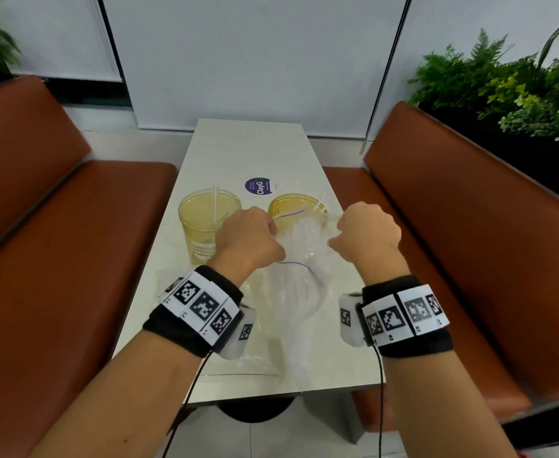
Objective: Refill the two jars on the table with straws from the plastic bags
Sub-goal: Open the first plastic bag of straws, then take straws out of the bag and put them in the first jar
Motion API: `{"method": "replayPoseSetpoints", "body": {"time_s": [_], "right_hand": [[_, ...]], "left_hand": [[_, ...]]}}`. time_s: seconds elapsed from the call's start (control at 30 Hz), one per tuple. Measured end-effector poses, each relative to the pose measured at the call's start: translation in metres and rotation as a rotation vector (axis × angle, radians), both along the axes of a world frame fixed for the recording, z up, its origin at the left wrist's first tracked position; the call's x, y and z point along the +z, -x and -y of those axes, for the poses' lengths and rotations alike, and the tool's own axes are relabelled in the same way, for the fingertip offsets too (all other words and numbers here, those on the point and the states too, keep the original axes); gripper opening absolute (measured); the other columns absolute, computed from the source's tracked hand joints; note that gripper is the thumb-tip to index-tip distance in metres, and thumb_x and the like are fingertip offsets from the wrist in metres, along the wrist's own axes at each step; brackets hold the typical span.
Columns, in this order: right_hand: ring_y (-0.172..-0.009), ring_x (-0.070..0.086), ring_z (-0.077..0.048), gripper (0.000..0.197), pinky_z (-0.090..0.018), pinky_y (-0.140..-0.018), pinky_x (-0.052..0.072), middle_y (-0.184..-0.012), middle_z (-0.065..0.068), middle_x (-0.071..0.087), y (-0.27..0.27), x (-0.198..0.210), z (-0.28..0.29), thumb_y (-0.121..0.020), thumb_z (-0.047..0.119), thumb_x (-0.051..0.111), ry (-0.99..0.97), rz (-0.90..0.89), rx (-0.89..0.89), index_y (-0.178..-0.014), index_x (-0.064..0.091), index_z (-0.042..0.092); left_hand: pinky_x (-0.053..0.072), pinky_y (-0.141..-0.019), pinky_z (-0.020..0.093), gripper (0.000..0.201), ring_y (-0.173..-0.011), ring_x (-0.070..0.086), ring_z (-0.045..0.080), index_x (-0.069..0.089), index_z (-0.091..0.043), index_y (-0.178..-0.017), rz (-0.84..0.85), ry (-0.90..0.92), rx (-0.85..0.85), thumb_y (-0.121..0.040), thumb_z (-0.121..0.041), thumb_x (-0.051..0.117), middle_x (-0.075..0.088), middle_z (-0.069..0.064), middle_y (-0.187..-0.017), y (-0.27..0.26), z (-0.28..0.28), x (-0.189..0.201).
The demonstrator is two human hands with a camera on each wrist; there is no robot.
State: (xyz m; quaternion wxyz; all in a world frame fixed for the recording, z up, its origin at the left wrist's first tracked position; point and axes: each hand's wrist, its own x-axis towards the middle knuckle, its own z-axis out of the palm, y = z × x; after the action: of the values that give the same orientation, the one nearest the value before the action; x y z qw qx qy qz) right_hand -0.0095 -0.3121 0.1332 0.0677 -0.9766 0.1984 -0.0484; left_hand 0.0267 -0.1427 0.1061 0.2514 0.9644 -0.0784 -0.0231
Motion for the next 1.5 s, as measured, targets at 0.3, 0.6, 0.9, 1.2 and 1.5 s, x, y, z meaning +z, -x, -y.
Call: {"method": "replayPoseSetpoints", "body": {"time_s": [0.3, 0.6, 0.9, 1.2, 1.5], "right_hand": [[-0.092, 0.057, -0.025, 0.028, -0.035, -0.071, 0.048, -0.116, -0.005, 0.064, 0.004, -0.004, 0.036, -0.094, 0.013, 0.062, -0.02, -0.094, -0.042, -0.111, 0.073, 0.032], [-0.098, 0.064, -0.021, 0.022, -0.03, -0.075, 0.046, -0.111, 0.003, 0.066, -0.004, 0.002, -0.033, -0.096, 0.04, 0.06, 0.085, 0.126, 0.489, -0.11, 0.073, 0.028], [-0.107, 0.061, -0.024, 0.063, -0.041, -0.093, 0.051, -0.125, 0.002, 0.055, -0.038, -0.024, -0.043, -0.079, 0.073, 0.063, 0.123, -0.219, 0.553, -0.126, 0.063, 0.031], [-0.062, 0.061, -0.009, 0.007, -0.019, -0.058, 0.049, -0.099, -0.003, 0.07, -0.045, -0.041, -0.036, -0.086, 0.026, 0.077, -0.196, -0.149, 0.642, -0.089, 0.074, 0.02], [-0.057, 0.062, -0.008, 0.008, -0.026, -0.062, 0.054, -0.073, 0.007, 0.063, -0.036, 0.011, -0.04, -0.085, 0.024, 0.08, -0.351, 0.038, 0.701, -0.087, 0.078, 0.016]], "left_hand": [[0.047, -0.086, 0.026, 0.068, -0.11, 0.058, 0.018, 0.06, -0.035, -0.134, -0.078, 0.057, -0.205, -0.075, 0.0, 0.064, 0.058, -0.007, -0.133, -0.005, -0.044, 0.0], [0.04, -0.081, 0.026, 0.068, -0.116, 0.059, 0.027, 0.055, -0.022, -0.143, 0.063, 0.091, -0.288, -0.077, -0.004, 0.065, 0.064, 0.003, -0.129, 0.003, -0.031, -0.006], [0.036, -0.075, 0.021, 0.061, -0.091, 0.061, 0.014, 0.06, -0.019, -0.137, 0.082, 0.238, -0.28, -0.08, 0.002, 0.064, 0.065, -0.003, -0.106, 0.004, -0.037, -0.013], [0.047, -0.087, 0.028, 0.052, -0.081, 0.055, 0.003, 0.06, -0.022, -0.135, 0.094, 0.406, -0.205, -0.085, -0.009, 0.06, 0.064, -0.011, -0.112, -0.003, -0.036, -0.036], [0.045, -0.081, 0.021, 0.089, -0.107, 0.055, 0.003, 0.056, -0.036, -0.128, -0.009, 0.544, -0.138, -0.051, -0.071, 0.085, 0.057, -0.017, -0.12, 0.003, -0.027, -0.045]]}}
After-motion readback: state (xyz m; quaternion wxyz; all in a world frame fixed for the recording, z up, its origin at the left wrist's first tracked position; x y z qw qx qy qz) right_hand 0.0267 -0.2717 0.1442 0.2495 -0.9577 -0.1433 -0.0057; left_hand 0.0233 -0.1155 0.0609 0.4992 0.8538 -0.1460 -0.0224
